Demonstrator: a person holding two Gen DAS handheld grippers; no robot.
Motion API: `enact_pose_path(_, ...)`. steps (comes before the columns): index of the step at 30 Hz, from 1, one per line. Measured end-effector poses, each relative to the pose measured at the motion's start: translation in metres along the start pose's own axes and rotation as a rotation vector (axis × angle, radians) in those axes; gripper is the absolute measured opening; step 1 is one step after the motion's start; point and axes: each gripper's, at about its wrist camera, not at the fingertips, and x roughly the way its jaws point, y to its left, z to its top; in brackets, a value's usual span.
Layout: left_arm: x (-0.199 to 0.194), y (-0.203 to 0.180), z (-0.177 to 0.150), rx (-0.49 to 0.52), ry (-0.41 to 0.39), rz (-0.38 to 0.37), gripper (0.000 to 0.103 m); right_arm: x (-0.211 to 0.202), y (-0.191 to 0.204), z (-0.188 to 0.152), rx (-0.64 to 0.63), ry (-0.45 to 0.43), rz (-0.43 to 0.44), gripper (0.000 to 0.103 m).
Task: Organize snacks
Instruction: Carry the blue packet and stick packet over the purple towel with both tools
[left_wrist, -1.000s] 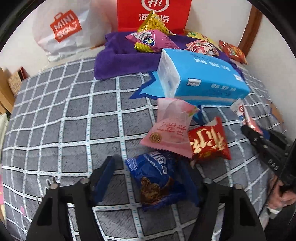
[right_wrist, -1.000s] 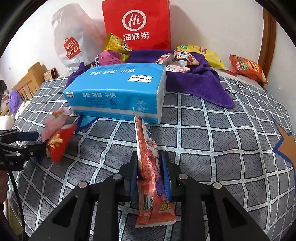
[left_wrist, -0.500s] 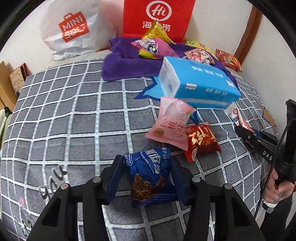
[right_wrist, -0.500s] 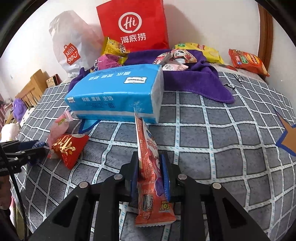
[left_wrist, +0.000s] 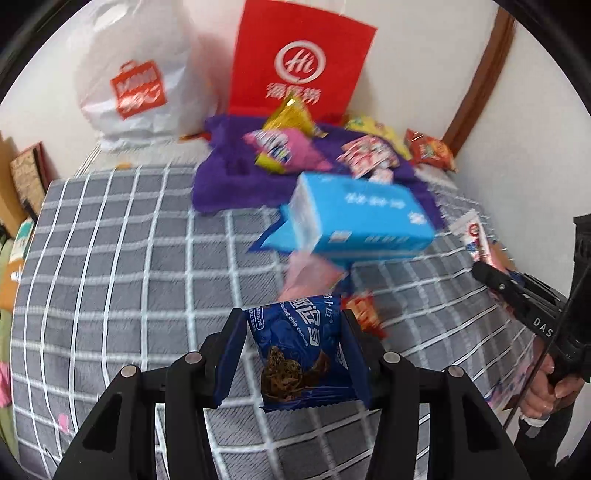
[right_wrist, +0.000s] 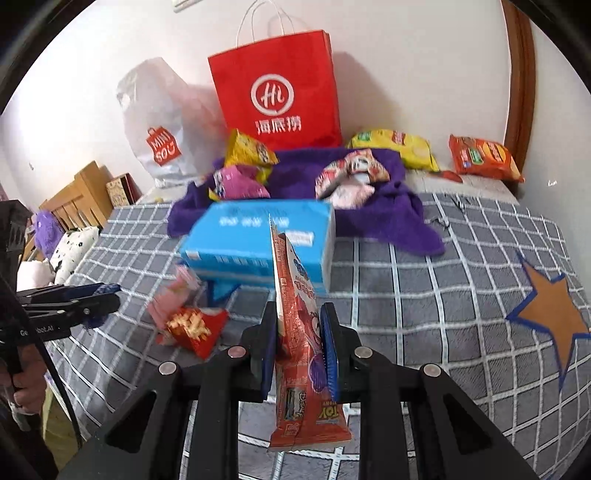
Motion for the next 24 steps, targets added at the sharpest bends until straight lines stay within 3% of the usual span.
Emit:
enact_pose_path(6,-0.011,-0.025,0.044,0.064,-0.054,-0.05,0.049,-0.012,0.006,0.037,0.002,-0.039,-0.03,0.023)
enact_pose_path(13,-0.003,-0.04,0.092,0.087,-0.068,-0.085,0.049,-0.008,0.002,0.087,0.037,-0.07,0.003,0.023)
enact_pose_path(24,0.007,-0.048,0.143,0.113,-0.109,-0.082,0.049,0.018,-0.011,0.135,0.068,-0.08,-0.025,0.023)
